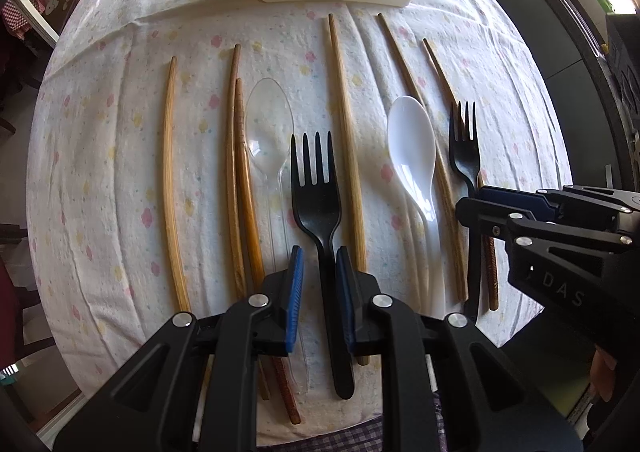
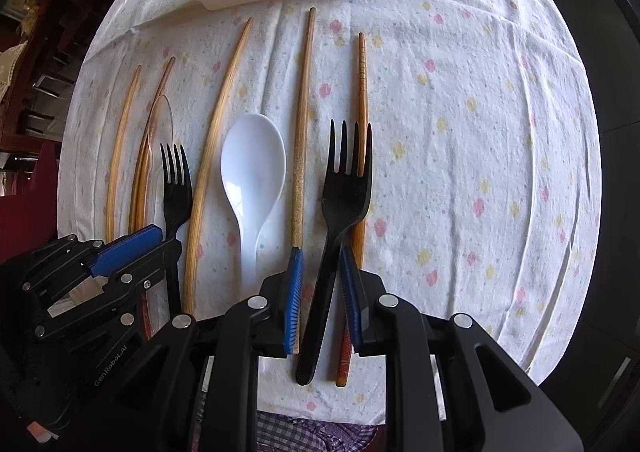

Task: Organize utensils
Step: 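Lower the left tool and close on a black fork while the right tool grasps the other black fork, then lift both black forks to the white holder while the left tool opens, dropping its fork inside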

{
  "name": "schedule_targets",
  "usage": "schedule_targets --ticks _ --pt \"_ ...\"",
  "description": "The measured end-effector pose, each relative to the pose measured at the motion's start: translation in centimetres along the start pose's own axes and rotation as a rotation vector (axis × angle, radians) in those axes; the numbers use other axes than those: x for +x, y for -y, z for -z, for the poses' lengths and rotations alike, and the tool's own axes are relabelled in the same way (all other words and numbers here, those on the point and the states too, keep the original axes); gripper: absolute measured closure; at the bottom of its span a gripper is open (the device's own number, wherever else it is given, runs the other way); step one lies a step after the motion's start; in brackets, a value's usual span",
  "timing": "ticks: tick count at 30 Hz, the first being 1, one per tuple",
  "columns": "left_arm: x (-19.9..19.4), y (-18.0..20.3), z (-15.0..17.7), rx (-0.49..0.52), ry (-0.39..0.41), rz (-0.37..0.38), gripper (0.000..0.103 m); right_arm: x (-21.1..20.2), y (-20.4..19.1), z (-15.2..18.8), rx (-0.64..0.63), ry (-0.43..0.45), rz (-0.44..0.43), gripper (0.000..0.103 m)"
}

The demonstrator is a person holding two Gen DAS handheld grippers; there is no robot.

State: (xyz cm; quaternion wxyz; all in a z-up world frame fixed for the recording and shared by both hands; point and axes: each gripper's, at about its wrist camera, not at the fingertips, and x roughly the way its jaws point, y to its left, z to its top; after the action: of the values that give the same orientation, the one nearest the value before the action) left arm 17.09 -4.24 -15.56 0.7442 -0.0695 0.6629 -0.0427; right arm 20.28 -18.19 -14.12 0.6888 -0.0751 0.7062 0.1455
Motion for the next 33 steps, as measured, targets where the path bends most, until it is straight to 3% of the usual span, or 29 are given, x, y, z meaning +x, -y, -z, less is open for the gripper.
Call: schedule_targets --ticks 2,11,21,27,33 --pt "0.0 0.3 0.0 0.003 0.001 -0.002 0.086 0.5 -0.7 -0.7 -0.004 -0.011 0.006 0.093" --pt "-0.1 0.8 -0.2 0.020 -0.002 0.002 0.094 1.3 -0.5 -2.0 0.009 0.012 -0.064 0.093" --pt "0.2 3.9 -0.9 0.063 -0.031 -0.134 0.092 1.4 -0.7 -0.3 -0.012 0.027 -0.046 0.093" --pt "-0.2 4.7 -0.8 0.066 0.009 -0.127 0.095 0.8 0.8 0.6 -0.003 0.042 -0.073 0.093" --pt "-5.4 4.5 -0.1 0.085 0.152 -0.037 0.095 -0.7 2.7 1.7 0.010 0.092 -0.151 0.093"
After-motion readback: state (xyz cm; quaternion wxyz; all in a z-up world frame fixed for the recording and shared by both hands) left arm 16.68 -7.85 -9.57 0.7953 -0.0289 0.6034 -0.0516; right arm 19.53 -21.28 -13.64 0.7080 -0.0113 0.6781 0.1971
